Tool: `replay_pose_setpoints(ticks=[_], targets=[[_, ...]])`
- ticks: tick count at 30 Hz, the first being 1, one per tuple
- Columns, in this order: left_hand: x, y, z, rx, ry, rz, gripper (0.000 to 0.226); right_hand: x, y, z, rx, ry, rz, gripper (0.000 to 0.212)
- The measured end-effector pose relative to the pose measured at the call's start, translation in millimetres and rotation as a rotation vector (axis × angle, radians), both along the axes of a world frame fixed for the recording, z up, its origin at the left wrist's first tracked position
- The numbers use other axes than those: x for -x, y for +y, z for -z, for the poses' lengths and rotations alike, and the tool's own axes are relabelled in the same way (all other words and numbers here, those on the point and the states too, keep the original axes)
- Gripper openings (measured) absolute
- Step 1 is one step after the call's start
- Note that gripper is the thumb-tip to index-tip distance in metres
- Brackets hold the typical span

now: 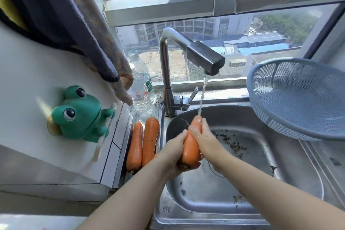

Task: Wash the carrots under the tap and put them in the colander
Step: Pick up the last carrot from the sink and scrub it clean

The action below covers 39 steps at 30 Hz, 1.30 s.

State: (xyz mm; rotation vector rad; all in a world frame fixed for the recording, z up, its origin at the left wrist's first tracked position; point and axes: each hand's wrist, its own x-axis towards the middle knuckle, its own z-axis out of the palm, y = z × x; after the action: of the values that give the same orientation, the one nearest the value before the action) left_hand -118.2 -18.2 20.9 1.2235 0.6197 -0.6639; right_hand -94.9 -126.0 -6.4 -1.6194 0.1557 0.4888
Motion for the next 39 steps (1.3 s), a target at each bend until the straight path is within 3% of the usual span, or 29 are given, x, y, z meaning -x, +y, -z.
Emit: replay_pose_setpoints(ticks=[3,9,13,16,21,23,25,27,29,33,37,39], targets=[[-9,2,-3,0.038,0.058,-0.01,0.041,4,-1,4,-0.134,0.036,-0.005,0.088],[-6,-5,0,-0.003,-0.021,0.073,0.044,-15,-4,-2,0.029,0.077,0.158,0.046],[-7,-2,-6,0.072,0.043,-0.023,0.042,-9,-2,-5,-0.095,0.094,0.08,0.068],[-8,-4,-8,0.092,0.059,-0.086,0.037,-5,1,-6,-0.045,0.039,0.03,0.073],[-2,-12,-1,0.018,-0.07,0.033,0.046,-28,-2,-15,0.061,0.113,0.115,0.034],[-2,-10,-1,0.102,-0.076,0.067,0.046,-31,-4,-19,0.023,0.171,0.152,0.029],[-3,-8,-2,0.248,-0.114,0.094,0.04,-35,-7,-18,-0.079,0.256,0.232,0.039],[-1,-6,-1,0.325,-0.213,0.173,0.053,-39,-8,-18,-0.1,0.3,0.264,0.046],[1,-6,2,0.286,-0.295,0.216,0.06,-35,-7,-20,-0.094,0.264,0.257,0.045],[-2,-16,6,0.004,-0.329,0.134,0.029,-25,1,-15,-0.117,0.208,0.207,0.046],[-13,-15,3,-0.154,-0.151,0.069,0.037,-16,-2,-9,-0.164,0.128,0.167,0.039],[-20,-10,3,-0.149,-0.07,0.092,0.04,-8,-8,-5,-0.256,0.086,0.138,0.049]])
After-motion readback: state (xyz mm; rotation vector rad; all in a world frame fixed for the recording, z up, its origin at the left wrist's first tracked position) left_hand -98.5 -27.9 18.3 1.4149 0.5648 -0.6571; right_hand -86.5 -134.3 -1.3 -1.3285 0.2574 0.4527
